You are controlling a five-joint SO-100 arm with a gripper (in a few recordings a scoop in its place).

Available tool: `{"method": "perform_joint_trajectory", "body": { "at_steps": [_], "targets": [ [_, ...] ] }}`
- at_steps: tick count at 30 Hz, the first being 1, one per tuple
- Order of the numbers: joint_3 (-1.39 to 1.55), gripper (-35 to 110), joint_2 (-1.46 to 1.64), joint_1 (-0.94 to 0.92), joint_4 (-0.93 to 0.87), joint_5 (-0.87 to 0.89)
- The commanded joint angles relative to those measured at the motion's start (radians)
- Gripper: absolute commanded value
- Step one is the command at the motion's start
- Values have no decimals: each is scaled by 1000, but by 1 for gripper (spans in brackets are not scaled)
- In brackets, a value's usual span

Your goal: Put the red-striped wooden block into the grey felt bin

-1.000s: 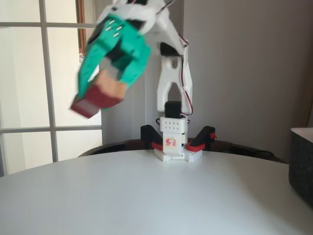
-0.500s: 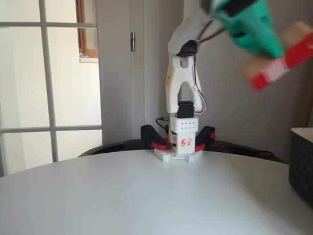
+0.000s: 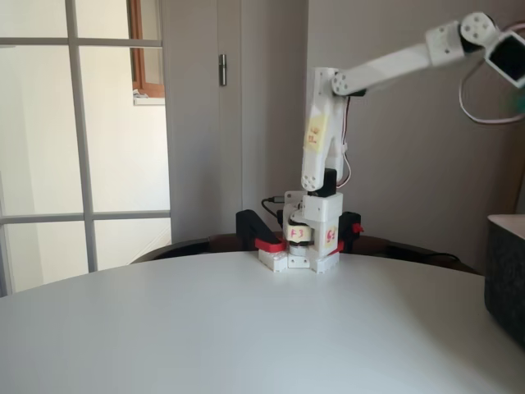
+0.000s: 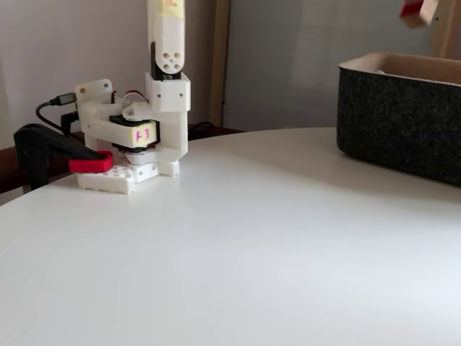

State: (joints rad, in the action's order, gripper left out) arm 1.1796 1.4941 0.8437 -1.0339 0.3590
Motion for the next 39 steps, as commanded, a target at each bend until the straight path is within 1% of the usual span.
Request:
{"method": "perform_joint_trajectory", "body": {
  "at_steps": [1, 5, 9, 13, 17, 21, 24, 26, 28, 30, 32, 35, 39],
  "targets": [
    [-17, 9, -21, 15, 15, 15],
    [-17, 23, -18, 12, -31, 14],
    [-25, 29, 12, 14, -74, 25],
    [-25, 29, 118, 2, -172, 87],
    [-21, 26, 291, -26, -370, 169],
    [-20, 24, 474, -117, -555, 288],
    [-17, 21, 592, -276, -643, 433],
    [-15, 18, 653, -436, -684, 543],
    [-15, 15, 698, -635, -692, 696],
    [-15, 13, 715, -874, -693, 847],
    [-11, 12, 712, -1086, -693, 951],
    [41, 11, 710, -1335, -687, 1022],
    [143, 6, 709, -1562, -683, 1020]
  ]
}}
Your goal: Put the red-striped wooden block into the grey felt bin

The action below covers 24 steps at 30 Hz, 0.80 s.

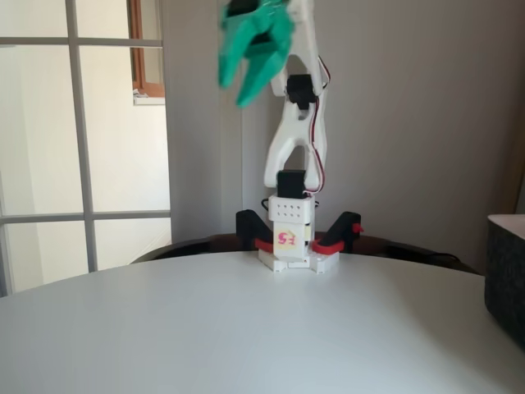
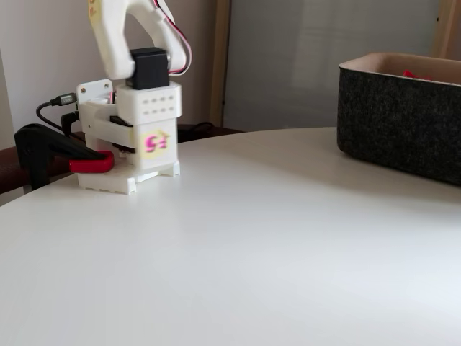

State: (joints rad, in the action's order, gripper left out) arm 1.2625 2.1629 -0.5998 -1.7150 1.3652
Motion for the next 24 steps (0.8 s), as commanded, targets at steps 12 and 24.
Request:
{"method": "perform_joint_trajectory", "body": {
  "at_steps": [12, 24],
  "targets": [
    [874, 0, 106, -370, 399, -49],
    [1623, 0, 514, -439, 1111, -40]
  ]
}}
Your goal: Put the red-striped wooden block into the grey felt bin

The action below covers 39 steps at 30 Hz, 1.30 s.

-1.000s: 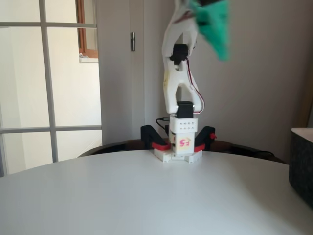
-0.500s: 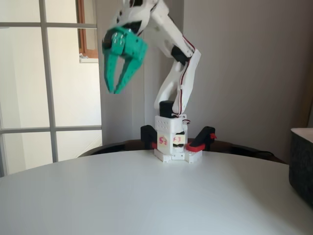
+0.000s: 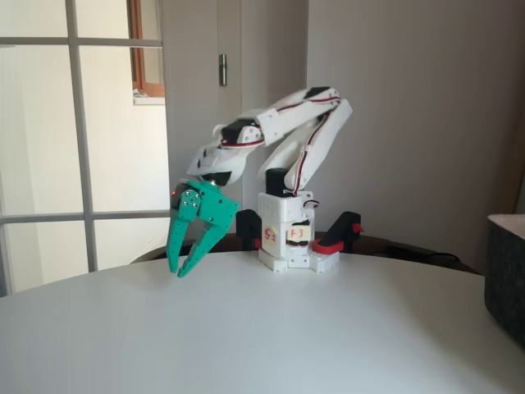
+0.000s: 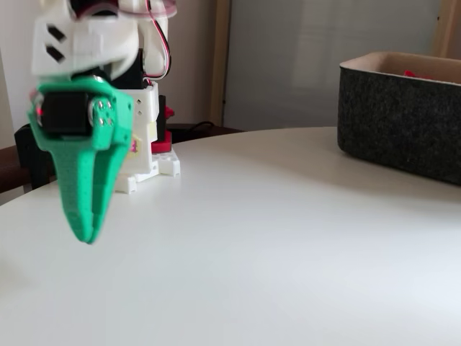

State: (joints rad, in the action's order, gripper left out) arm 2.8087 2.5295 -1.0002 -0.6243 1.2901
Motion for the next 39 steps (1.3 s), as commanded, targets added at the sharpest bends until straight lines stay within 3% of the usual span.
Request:
{"method": "perform_joint_trajectory", "body": {
  "at_steps": [1, 12, 39],
  "targets": [
    [104, 0, 190, -48, 18, 48],
    [319, 0, 439, -41, 18, 67],
    [336, 0, 534, 52, -64, 64]
  ]
}}
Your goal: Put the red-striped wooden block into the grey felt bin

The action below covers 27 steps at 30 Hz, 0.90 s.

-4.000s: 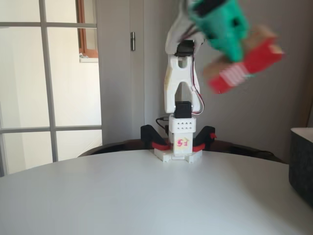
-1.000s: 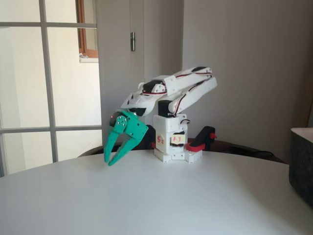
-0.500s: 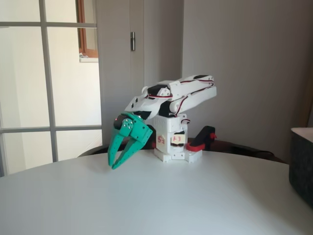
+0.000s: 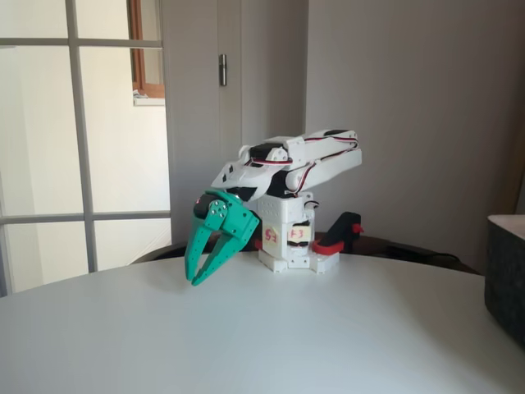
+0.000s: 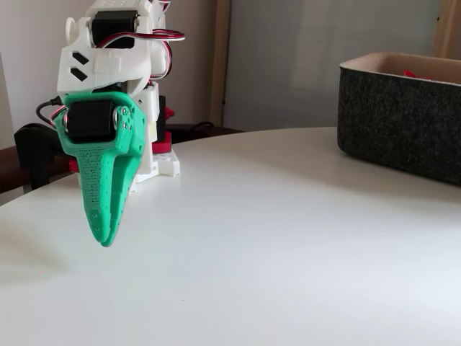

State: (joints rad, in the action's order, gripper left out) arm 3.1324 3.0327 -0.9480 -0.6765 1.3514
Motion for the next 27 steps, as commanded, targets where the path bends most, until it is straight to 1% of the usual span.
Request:
{"method": "perform_joint_trajectory", "body": {
  "at_steps": [1, 7, 27],
  "targets": [
    [12, 0, 31, 0, -12, 3],
    [12, 0, 31, 0, -12, -37],
    [12, 0, 31, 0, -12, -37]
  ]
}}
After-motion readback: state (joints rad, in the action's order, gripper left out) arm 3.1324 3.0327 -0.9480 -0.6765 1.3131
